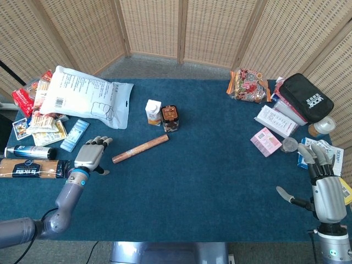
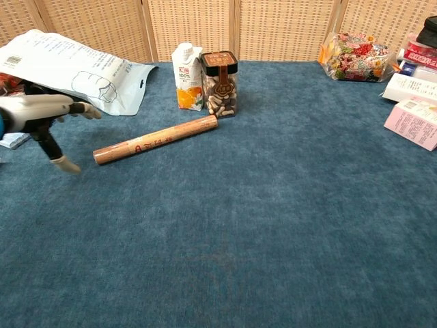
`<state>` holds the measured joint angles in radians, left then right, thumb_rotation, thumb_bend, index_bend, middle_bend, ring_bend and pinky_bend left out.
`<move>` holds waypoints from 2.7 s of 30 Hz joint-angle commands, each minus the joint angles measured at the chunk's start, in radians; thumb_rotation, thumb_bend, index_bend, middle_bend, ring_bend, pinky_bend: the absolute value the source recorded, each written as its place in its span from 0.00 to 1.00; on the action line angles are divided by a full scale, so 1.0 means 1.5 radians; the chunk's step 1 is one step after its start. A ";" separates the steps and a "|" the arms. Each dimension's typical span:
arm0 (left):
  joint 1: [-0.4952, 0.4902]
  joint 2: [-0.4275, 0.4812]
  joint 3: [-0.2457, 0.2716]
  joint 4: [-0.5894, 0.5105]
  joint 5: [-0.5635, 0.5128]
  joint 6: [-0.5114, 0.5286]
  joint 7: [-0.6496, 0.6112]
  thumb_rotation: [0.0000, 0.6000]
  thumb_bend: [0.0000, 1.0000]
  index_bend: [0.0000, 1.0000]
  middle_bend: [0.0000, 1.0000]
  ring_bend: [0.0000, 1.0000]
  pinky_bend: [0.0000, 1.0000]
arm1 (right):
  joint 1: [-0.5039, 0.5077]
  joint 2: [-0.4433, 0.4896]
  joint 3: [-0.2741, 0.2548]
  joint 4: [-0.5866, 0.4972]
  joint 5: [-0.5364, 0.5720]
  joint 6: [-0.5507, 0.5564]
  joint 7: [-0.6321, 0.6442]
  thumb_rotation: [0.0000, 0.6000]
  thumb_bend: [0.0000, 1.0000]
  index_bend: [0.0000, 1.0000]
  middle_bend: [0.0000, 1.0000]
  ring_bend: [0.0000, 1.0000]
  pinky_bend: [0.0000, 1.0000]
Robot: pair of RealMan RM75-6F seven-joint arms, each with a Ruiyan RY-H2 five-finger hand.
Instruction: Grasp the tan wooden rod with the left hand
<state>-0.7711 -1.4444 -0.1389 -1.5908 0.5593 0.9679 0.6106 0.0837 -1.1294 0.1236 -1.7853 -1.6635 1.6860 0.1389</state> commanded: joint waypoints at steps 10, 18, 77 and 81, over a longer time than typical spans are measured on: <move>-0.054 -0.067 -0.026 0.059 -0.047 -0.003 0.021 1.00 0.00 0.12 0.00 0.00 0.13 | -0.001 0.003 0.000 0.000 0.002 -0.002 0.005 1.00 0.00 0.02 0.15 0.00 0.00; -0.085 -0.111 -0.038 0.109 -0.067 -0.029 0.022 1.00 0.00 0.12 0.00 0.00 0.15 | -0.001 0.003 0.002 0.002 0.008 -0.003 0.007 1.00 0.00 0.02 0.15 0.00 0.00; -0.103 0.092 -0.119 -0.224 0.040 0.179 0.099 1.00 0.14 0.87 0.80 0.81 0.92 | -0.011 0.009 0.000 -0.006 -0.001 0.006 0.005 1.00 0.00 0.02 0.15 0.00 0.00; -0.110 0.140 -0.140 -0.281 0.041 0.204 0.119 1.00 0.14 0.87 0.80 0.81 0.92 | -0.011 0.008 -0.002 -0.008 -0.004 0.006 0.000 1.00 0.00 0.02 0.15 0.00 0.00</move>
<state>-0.9290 -1.2734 -0.3262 -1.9716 0.6154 1.2468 0.7681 0.0670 -1.1175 0.1211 -1.7971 -1.6694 1.6953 0.1394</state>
